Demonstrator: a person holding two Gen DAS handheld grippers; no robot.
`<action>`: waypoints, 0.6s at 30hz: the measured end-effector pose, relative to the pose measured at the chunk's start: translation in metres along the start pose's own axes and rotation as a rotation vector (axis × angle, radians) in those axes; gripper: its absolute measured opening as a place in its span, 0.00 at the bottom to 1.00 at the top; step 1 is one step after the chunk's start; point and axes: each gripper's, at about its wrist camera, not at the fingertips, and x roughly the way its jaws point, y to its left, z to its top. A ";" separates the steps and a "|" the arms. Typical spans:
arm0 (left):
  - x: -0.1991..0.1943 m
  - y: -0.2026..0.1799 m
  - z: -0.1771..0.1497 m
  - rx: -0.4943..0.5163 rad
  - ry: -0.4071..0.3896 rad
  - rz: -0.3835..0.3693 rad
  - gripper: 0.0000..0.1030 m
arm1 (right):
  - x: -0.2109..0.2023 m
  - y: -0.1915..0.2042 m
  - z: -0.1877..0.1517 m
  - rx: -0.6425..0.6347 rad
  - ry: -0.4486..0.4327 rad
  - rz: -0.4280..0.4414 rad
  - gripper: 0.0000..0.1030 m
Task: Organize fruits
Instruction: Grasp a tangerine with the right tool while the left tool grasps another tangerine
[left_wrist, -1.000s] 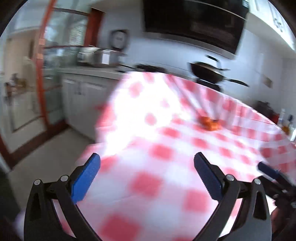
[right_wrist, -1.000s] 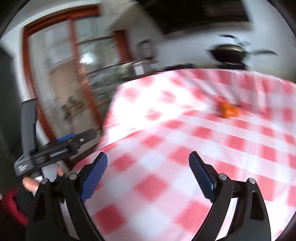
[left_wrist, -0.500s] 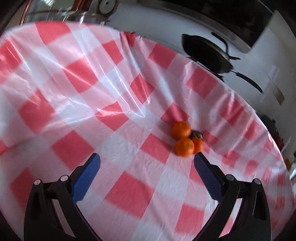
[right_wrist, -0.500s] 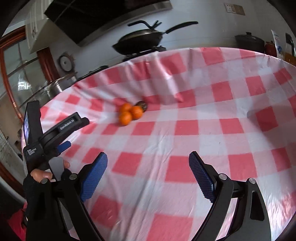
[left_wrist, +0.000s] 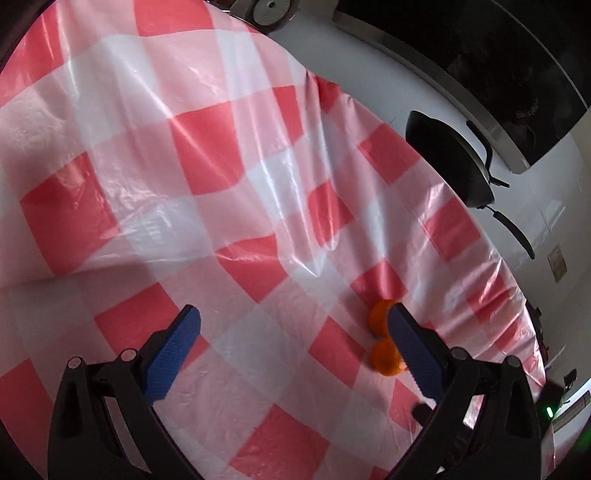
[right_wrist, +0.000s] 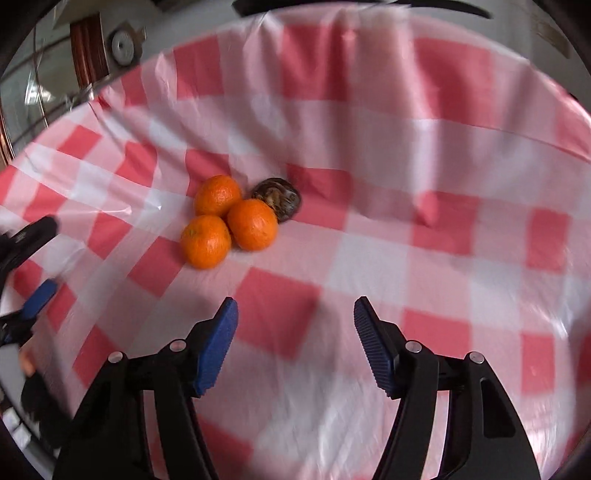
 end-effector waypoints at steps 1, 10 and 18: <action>0.002 0.002 0.001 -0.011 0.008 0.000 0.98 | 0.005 0.003 0.004 -0.011 0.009 -0.003 0.62; 0.005 0.001 -0.001 -0.007 0.028 0.006 0.98 | 0.044 0.017 0.037 -0.028 0.051 0.003 0.58; 0.008 -0.005 -0.003 0.030 0.048 0.010 0.98 | 0.055 0.023 0.046 0.011 0.042 0.036 0.40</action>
